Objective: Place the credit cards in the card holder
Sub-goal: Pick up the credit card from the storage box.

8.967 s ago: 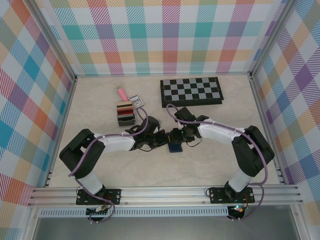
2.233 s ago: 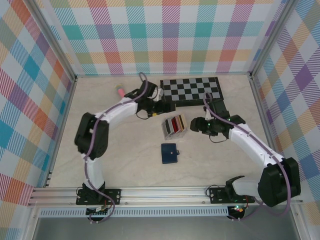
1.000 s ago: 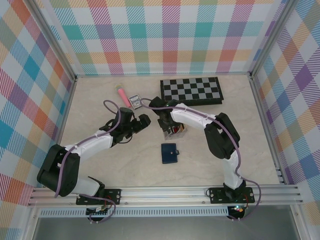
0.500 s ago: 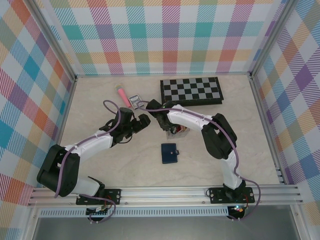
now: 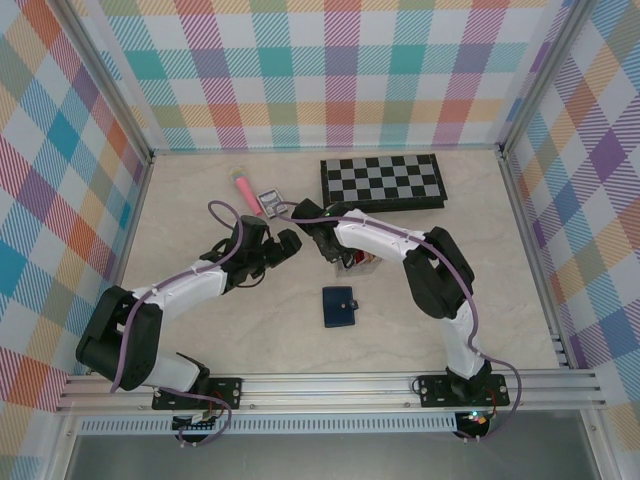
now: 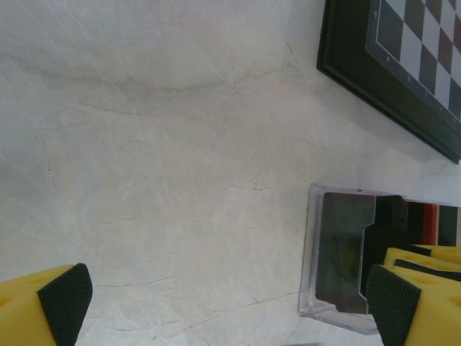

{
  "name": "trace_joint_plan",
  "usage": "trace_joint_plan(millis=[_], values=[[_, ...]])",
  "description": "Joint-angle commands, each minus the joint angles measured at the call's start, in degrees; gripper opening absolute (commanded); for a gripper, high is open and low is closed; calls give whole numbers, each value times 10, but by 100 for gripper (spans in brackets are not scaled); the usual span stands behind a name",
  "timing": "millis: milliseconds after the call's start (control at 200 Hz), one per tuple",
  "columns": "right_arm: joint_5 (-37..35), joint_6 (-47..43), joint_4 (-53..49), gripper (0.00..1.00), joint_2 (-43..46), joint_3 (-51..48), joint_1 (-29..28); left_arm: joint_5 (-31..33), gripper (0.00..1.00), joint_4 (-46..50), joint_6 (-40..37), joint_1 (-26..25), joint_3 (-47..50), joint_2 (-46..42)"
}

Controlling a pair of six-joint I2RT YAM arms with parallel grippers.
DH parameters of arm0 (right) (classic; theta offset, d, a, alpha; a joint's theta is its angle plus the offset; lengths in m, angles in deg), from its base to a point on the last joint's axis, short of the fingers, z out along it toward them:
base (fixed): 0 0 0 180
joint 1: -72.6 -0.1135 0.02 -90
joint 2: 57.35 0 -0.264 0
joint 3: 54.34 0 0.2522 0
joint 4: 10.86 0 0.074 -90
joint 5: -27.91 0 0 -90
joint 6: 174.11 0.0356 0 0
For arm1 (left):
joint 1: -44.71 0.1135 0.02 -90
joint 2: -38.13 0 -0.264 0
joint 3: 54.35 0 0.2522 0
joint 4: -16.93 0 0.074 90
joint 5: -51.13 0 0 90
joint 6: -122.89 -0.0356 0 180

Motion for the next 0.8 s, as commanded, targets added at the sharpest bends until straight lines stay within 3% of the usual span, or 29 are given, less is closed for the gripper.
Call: trace_joint_plan(millis=[0, 260, 330, 515, 660, 795], values=[[-16, 5, -20, 19, 27, -3, 2, -9, 100, -8, 6, 8, -6, 6], [-7, 9, -20, 13, 45, -11, 2, -19, 100, -8, 4, 7, -9, 10], [17, 8, -15, 8, 57, -16, 2, -25, 100, -9, 4, 8, -10, 8], [81, 20, 12, 6, 116, -47, 3, -53, 100, -12, 1, 7, -15, 9], [164, 41, 65, 5, 193, -104, 22, -119, 99, -52, 2, 7, -18, 8], [314, 89, 175, 4, 306, -213, 85, -206, 95, -111, 15, -3, -34, 18]])
